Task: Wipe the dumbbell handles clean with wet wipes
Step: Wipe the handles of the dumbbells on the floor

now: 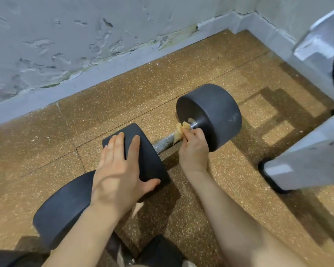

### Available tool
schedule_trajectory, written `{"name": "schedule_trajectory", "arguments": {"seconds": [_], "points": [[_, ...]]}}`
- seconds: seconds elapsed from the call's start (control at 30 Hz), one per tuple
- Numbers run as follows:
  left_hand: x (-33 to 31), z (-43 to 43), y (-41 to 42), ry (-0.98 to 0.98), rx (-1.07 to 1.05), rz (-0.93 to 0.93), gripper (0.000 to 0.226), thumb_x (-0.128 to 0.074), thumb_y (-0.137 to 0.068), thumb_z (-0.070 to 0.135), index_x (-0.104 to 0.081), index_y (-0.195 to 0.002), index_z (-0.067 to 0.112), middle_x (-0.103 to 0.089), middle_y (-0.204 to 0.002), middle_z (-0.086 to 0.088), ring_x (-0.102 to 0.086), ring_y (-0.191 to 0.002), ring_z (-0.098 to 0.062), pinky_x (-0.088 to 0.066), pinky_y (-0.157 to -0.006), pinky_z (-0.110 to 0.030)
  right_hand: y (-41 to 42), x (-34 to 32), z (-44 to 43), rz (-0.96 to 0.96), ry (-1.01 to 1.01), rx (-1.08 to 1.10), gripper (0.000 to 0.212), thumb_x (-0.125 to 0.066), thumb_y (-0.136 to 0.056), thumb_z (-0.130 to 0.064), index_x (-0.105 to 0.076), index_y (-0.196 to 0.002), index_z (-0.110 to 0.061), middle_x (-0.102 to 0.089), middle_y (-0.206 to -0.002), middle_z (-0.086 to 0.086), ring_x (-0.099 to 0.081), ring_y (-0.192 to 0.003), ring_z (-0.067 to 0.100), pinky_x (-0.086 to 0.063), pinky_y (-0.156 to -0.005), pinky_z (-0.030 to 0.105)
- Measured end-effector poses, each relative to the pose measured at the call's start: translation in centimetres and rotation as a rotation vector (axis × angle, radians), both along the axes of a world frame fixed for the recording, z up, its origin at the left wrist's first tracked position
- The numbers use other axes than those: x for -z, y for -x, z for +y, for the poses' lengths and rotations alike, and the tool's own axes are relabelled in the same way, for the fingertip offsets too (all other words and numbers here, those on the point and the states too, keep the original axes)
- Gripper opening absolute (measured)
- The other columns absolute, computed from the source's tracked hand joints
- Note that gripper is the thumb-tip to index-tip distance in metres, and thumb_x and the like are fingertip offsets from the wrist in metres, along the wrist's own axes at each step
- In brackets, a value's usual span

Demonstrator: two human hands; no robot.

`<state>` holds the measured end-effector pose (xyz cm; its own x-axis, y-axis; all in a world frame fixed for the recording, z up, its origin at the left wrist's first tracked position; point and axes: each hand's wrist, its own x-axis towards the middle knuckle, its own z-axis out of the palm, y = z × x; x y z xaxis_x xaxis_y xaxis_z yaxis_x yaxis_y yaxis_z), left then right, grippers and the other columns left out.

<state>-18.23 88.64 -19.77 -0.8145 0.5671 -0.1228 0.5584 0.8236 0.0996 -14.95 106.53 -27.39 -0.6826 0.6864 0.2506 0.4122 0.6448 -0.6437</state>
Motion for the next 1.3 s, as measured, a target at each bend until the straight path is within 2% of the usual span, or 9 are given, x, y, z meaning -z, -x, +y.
{"name": "schedule_trajectory", "arguments": {"seconds": [0.17, 0.27, 0.4, 0.63, 0.7, 0.8, 1.0, 1.13, 1.3], "points": [[-0.9, 0.1, 2.2, -0.075, -0.039, -0.142, 0.120, -0.070, -0.062, 0.074, -0.013, -0.154, 0.024, -0.011, -0.161, -0.009, -0.010, -0.148, -0.027, -0.013, -0.121, -0.041, 1.0, -0.2, 0.5, 0.066, 0.318, 0.257, 0.028, -0.059, -0.093, -0.010, -0.068, -0.119, -0.013, -0.063, -0.097, 0.003, -0.053, -0.083, 0.011, -0.038, -0.080, 0.017], [-1.0, 0.1, 3.3, -0.089, -0.044, -0.187, 0.119, -0.069, -0.061, 0.076, -0.013, -0.153, 0.024, -0.013, -0.161, -0.007, -0.011, -0.148, -0.026, -0.014, -0.121, -0.040, 3.0, -0.6, -0.5, 0.106, 0.602, 0.478, 0.028, -0.054, -0.094, -0.012, -0.070, -0.117, -0.015, -0.067, -0.103, 0.005, -0.060, -0.091, 0.018, -0.045, -0.084, 0.025], [-0.9, 0.0, 4.3, -0.099, -0.041, -0.196, 0.123, -0.062, -0.053, 0.083, -0.019, -0.150, 0.022, -0.022, -0.158, -0.009, -0.018, -0.146, -0.028, -0.019, -0.119, -0.043, 2.2, -0.1, -4.6, 0.042, 0.712, 0.397, 0.016, -0.062, -0.090, -0.018, -0.077, -0.096, -0.018, -0.072, -0.086, 0.002, -0.064, -0.083, 0.020, -0.052, -0.082, 0.039], [-0.5, -0.3, 4.3, -0.116, -0.034, -0.187, 0.121, -0.068, -0.054, 0.080, -0.018, -0.150, 0.026, -0.018, -0.160, -0.006, -0.015, -0.147, -0.025, -0.016, -0.120, -0.041, 5.4, 0.4, 0.8, 0.488, 1.441, 0.868, 0.009, -0.059, -0.092, -0.007, -0.066, -0.086, -0.010, -0.067, -0.092, 0.005, -0.066, -0.086, 0.022, -0.057, -0.086, 0.039], [-0.4, -0.3, 4.1, -0.116, -0.042, -0.189, 0.121, -0.065, -0.053, 0.081, -0.017, -0.150, 0.027, -0.017, -0.160, -0.005, -0.015, -0.147, -0.025, -0.017, -0.120, -0.042, 6.2, 0.8, 0.7, 0.458, 1.389, 0.900, 0.018, -0.052, -0.093, -0.010, -0.066, -0.104, -0.009, -0.068, -0.104, 0.008, -0.066, -0.093, 0.025, -0.056, -0.086, 0.041], [-0.2, -0.2, 3.9, -0.120, -0.048, -0.171, 0.121, -0.055, -0.049, 0.083, -0.018, -0.150, 0.027, -0.018, -0.159, -0.006, -0.016, -0.147, -0.025, -0.018, -0.120, -0.043, 5.8, 1.5, -0.5, 0.421, 1.230, 0.800, 0.021, -0.050, -0.092, -0.006, -0.065, -0.088, -0.020, -0.069, -0.097, 0.005, -0.068, -0.090, 0.025, -0.059, -0.079, 0.041], [0.0, -0.3, 4.6, -0.113, -0.045, -0.164, 0.123, -0.049, -0.048, 0.087, -0.020, -0.150, 0.024, -0.022, -0.158, -0.008, -0.018, -0.146, -0.027, -0.019, -0.119, -0.044, 1.3, 1.0, -3.8, 0.029, 0.954, 0.143, 0.023, -0.058, -0.084, 0.000, -0.067, -0.076, -0.020, -0.071, -0.082, 0.002, -0.069, -0.081, 0.021, -0.059, -0.075, 0.038], [-0.5, -0.3, 4.9, -0.120, -0.045, -0.194, 0.125, -0.048, -0.047, 0.088, -0.019, -0.151, 0.024, -0.021, -0.159, -0.006, -0.018, -0.147, -0.025, -0.018, -0.120, -0.041, 1.5, -1.5, -1.8, -0.004, 0.557, -0.039, 0.014, -0.063, -0.088, -0.012, -0.074, -0.088, -0.021, -0.064, -0.074, -0.015, -0.060, -0.073, -0.003, -0.047, -0.071, 0.014], [-0.7, -0.3, 5.4, -0.121, -0.025, -0.215, 0.124, -0.060, -0.050, 0.086, -0.023, -0.150, 0.021, -0.027, -0.156, -0.008, -0.022, -0.145, -0.025, -0.021, -0.119, -0.040, 2.4, -1.0, -1.7, -0.127, 0.241, -0.232, 0.014, -0.061, -0.089, -0.012, -0.075, -0.093, -0.014, -0.063, -0.084, 0.003, -0.057, -0.081, 0.021, -0.044, -0.076, 0.032]]}}
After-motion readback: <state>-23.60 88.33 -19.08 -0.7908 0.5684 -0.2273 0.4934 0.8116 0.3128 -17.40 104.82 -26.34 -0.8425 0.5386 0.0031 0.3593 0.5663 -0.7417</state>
